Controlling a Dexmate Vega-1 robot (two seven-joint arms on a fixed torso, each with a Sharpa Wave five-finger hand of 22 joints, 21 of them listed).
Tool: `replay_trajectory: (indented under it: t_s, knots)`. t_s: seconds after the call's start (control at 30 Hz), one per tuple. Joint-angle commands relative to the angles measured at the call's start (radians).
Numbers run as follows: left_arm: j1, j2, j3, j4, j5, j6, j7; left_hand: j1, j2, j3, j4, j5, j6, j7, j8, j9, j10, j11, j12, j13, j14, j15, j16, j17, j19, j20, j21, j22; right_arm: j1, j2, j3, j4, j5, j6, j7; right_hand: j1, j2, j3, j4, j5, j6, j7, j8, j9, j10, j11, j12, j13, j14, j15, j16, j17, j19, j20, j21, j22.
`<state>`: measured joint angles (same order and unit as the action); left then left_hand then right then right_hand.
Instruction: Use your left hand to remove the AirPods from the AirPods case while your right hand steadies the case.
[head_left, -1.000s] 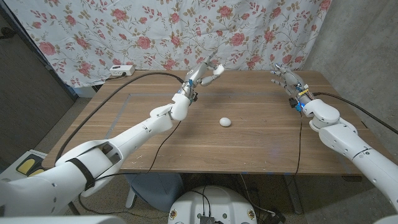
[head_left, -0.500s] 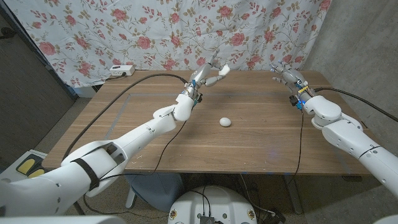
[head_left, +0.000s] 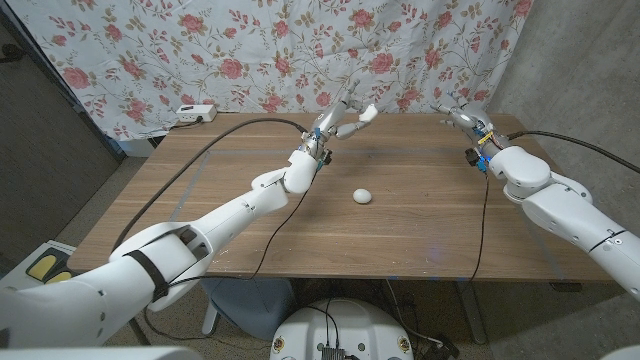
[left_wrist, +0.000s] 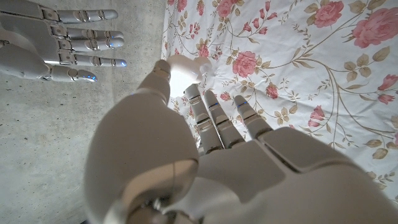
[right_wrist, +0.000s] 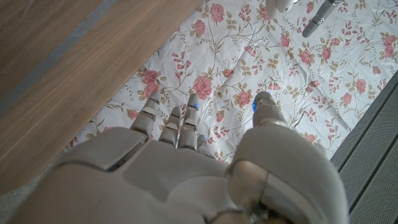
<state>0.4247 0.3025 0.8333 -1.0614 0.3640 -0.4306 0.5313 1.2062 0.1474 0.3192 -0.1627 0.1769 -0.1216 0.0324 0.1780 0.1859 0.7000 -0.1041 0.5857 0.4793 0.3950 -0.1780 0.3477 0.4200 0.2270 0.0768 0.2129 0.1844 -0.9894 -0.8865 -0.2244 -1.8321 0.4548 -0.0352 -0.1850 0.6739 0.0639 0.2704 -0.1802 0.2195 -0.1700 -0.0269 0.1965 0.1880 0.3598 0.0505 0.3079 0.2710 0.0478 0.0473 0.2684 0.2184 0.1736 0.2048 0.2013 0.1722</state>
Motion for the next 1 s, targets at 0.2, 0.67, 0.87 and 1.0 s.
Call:
replay_trajectory:
  t_s: [0.2,0.67,0.87,1.0]
  knots:
    - [-0.034,-0.048,0.029,0.079,-0.007,-0.066,-0.023,0.000,0.012,-0.003,0.007,0.006,-0.020,-0.007,0.000,0.002,0.105,-0.114,0.040,0.201,0.039,-0.046,0.001,0.010,0.009,0.006,0.006,0.002,-0.029,-0.027,0.017,-0.152,-0.061,-0.193,-0.128,0.038,-0.010,0.005,0.010,0.001,-0.050,0.013,0.011,0.005,0.082,-0.016,0.029,0.011,0.065,-0.022,0.031,0.005,0.054,0.000,0.017,0.004]
    - [-0.049,-0.064,0.057,0.112,0.046,-0.067,0.045,0.007,0.012,-0.004,0.004,0.005,-0.022,-0.009,0.004,0.002,0.096,-0.114,0.044,0.206,0.038,-0.047,0.002,0.019,0.007,0.006,0.005,0.002,0.000,-0.040,-0.013,-0.206,-0.105,-0.304,-0.140,0.072,-0.017,0.014,0.012,0.003,-0.058,0.023,0.007,0.005,0.118,-0.012,0.036,0.020,0.096,-0.021,0.047,0.008,0.068,0.006,0.012,0.004]
    - [-0.058,-0.075,0.062,0.132,0.032,-0.078,0.036,0.007,0.012,-0.006,0.005,0.005,-0.011,-0.007,0.009,0.002,0.094,-0.114,0.043,0.202,0.036,-0.045,0.002,0.022,0.006,0.008,0.005,0.002,0.008,-0.040,-0.024,-0.221,-0.122,-0.328,-0.146,0.079,-0.019,0.014,0.017,0.003,-0.071,0.030,0.002,0.005,0.159,-0.021,0.050,0.026,0.122,-0.037,0.060,0.011,0.079,0.004,0.011,0.004]
    - [-0.072,-0.089,0.075,0.161,0.044,-0.082,0.055,0.007,0.012,-0.006,0.006,0.005,-0.009,-0.006,0.010,0.002,0.095,-0.114,0.044,0.201,0.035,-0.045,0.001,0.023,0.006,0.010,0.005,0.002,0.008,-0.041,-0.034,-0.246,-0.154,-0.357,-0.171,0.089,-0.024,0.014,0.018,0.004,-0.110,0.057,-0.009,0.005,0.193,-0.021,0.062,0.032,0.151,-0.043,0.073,0.013,0.091,0.005,0.011,0.004]
